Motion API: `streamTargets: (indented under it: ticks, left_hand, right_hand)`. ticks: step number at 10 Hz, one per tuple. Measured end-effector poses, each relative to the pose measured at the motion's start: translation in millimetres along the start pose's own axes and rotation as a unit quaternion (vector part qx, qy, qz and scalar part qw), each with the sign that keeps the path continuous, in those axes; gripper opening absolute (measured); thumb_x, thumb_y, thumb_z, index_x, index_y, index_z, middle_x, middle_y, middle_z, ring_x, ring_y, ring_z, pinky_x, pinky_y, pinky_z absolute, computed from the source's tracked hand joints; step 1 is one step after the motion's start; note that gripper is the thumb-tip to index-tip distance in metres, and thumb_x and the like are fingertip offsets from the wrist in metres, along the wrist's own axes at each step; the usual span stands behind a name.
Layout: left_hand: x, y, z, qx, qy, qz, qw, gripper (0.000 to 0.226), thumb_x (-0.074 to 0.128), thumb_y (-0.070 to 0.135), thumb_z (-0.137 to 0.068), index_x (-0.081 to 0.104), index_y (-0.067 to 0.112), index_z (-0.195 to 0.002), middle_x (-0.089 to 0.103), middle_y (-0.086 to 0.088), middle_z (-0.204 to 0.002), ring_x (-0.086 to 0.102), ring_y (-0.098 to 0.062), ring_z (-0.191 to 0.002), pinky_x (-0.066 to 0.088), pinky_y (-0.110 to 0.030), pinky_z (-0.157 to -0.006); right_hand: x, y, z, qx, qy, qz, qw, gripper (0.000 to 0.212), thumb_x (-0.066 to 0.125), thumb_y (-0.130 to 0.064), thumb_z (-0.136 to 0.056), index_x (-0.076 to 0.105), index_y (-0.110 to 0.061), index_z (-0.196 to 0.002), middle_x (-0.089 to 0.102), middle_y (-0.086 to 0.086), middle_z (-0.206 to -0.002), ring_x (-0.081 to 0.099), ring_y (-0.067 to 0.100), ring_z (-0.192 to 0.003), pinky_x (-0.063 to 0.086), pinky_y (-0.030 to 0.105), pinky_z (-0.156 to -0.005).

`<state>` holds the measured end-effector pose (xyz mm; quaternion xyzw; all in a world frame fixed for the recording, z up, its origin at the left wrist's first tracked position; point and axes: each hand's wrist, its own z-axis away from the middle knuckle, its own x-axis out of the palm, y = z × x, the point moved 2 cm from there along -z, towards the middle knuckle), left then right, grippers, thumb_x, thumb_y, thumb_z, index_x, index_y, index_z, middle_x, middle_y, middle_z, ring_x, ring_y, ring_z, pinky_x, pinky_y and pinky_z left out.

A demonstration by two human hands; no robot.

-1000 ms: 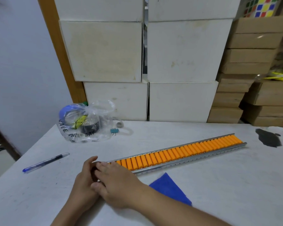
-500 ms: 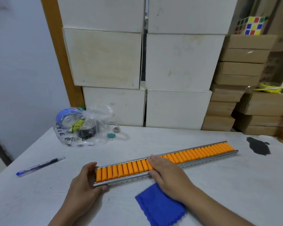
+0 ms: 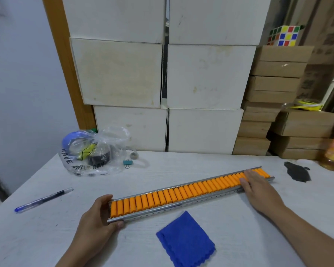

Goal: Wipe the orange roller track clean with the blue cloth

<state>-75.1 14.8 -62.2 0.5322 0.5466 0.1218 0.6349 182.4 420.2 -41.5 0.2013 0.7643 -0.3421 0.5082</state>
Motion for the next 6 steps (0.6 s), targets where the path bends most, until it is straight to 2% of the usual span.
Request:
streamTargets:
  ticks: [1, 2, 3, 4, 5, 6]
  left_hand:
    - [-0.4, 1.2, 0.3, 0.000, -0.005, -0.003, 1.000, 0.077, 0.088, 0.019, -0.054, 0.047, 0.035, -0.117, 0.062, 0.011, -0.102, 0.059, -0.015, -0.100, 0.044, -0.033, -0.086]
    - [-0.7, 4.0, 1.1, -0.006, -0.009, -0.003, 1.000, 0.077, 0.088, 0.018, -0.055, 0.046, 0.035, -0.117, 0.062, 0.011, -0.103, 0.059, -0.014, -0.100, 0.044, -0.032, -0.086]
    - [-0.9, 4.7, 2.4, 0.001, -0.009, -0.002, 1.000, 0.078, 0.088, 0.018, -0.056, 0.045, 0.035, -0.118, 0.062, 0.010, -0.105, 0.059, -0.014, -0.101, 0.043, -0.031, -0.086]
    - [-1.2, 3.8, 1.8, -0.005, -0.016, -0.007, 1.000, 0.078, 0.088, 0.019, -0.057, 0.044, 0.034, -0.120, 0.062, 0.007, -0.107, 0.059, -0.016, -0.103, 0.043, -0.033, -0.088]
    - [-0.6, 2.3, 3.2, -0.007, -0.018, -0.021, 1.000, 0.082, 0.086, 0.024, -0.059, 0.042, 0.030, -0.127, 0.060, 0.007, -0.115, 0.057, -0.016, -0.107, 0.044, -0.034, -0.091]
    - [2.6, 4.2, 8.2, -0.010, -0.003, -0.016, 1.000, 0.086, 0.083, 0.025, -0.064, 0.036, 0.025, -0.136, 0.053, 0.002, -0.130, 0.052, -0.019, -0.118, 0.041, -0.037, -0.097]
  right_hand:
    - [-11.6, 13.0, -11.9, 0.068, 0.039, 0.044, 0.996, 0.058, 0.019, -0.057, -0.089, 0.054, -0.013, -0.102, 0.059, 0.011, -0.102, 0.050, 0.026, -0.093, 0.042, 0.041, -0.083]
    - [-14.6, 9.6, -14.9, 0.081, 0.072, 0.067, 0.992, 0.059, 0.020, -0.052, -0.092, 0.056, -0.006, -0.099, 0.053, 0.007, -0.091, 0.047, 0.022, -0.089, 0.041, 0.040, -0.085]
    - [-5.7, 6.8, -15.3, 0.062, 0.085, 0.065, 0.992, 0.051, 0.024, -0.048, -0.094, 0.055, -0.007, -0.101, 0.053, 0.006, -0.094, 0.047, 0.021, -0.092, 0.040, 0.041, -0.089]
    - [-0.9, 6.7, -11.9, 0.077, 0.049, 0.048, 0.995, 0.055, 0.027, -0.048, -0.095, 0.053, -0.004, -0.116, 0.055, 0.015, -0.121, 0.045, 0.027, -0.116, 0.033, 0.044, -0.103]
    - [-2.9, -5.5, -0.2, 0.050, 0.044, 0.017, 0.998, 0.052, 0.035, -0.042, -0.097, 0.046, -0.005, -0.132, 0.040, 0.015, -0.145, 0.028, 0.028, -0.136, 0.021, 0.043, -0.112]
    - [2.3, -24.1, 27.4, -0.012, 0.003, -0.029, 1.000, 0.049, 0.043, -0.037, -0.097, 0.041, -0.013, -0.139, 0.031, 0.006, -0.152, 0.021, 0.022, -0.140, 0.019, 0.036, -0.113]
